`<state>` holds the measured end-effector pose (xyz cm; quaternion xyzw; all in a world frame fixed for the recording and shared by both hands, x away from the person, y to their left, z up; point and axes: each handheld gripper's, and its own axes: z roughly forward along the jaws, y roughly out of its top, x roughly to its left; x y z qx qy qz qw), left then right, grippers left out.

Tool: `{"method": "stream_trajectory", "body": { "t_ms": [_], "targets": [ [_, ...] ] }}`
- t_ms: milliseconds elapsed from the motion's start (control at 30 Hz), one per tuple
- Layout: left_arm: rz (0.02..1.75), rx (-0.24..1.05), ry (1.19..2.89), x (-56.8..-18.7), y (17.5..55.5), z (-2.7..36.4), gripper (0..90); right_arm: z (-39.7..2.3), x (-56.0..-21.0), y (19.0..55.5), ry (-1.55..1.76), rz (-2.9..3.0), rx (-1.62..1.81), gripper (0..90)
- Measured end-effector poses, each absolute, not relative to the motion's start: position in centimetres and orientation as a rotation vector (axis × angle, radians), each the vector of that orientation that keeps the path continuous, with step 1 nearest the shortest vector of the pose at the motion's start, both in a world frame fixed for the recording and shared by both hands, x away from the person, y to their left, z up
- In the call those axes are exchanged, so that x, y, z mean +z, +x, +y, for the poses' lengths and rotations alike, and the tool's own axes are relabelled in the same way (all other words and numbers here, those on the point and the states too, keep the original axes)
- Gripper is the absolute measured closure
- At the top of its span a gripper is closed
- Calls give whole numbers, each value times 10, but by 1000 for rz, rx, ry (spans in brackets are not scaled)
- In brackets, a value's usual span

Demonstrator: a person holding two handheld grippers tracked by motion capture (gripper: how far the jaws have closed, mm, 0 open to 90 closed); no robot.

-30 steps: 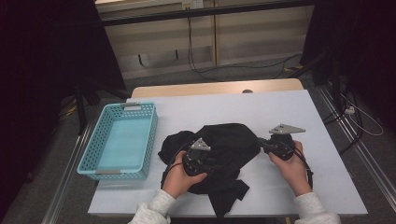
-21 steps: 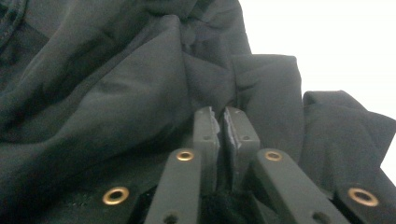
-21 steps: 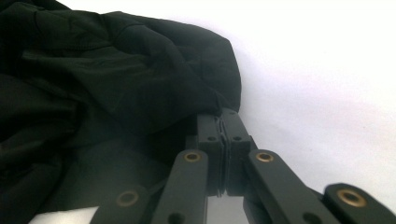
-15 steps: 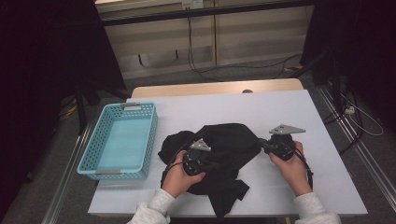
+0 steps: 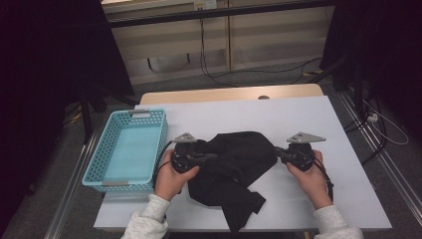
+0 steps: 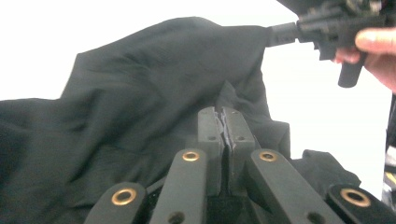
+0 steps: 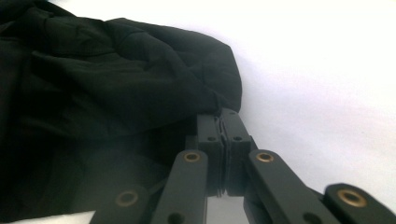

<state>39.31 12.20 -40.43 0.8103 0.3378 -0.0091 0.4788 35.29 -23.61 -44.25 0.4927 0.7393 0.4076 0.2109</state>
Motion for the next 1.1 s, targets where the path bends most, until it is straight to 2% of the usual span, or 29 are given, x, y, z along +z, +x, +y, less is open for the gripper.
{"method": "stream_trajectory", "body": {
  "t_ms": [300,933,1100],
  "targets": [
    [924,48,1875,-395,406,164,876,-229,-439,353,1334,2070,1125,889],
    [934,78,1841,-394,409,175,878,-290,-427,345,1514,1897,1221,891],
    [949,101,1835,-393,409,178,878,-290,-431,345,1530,1938,1204,893]
  ]
}}
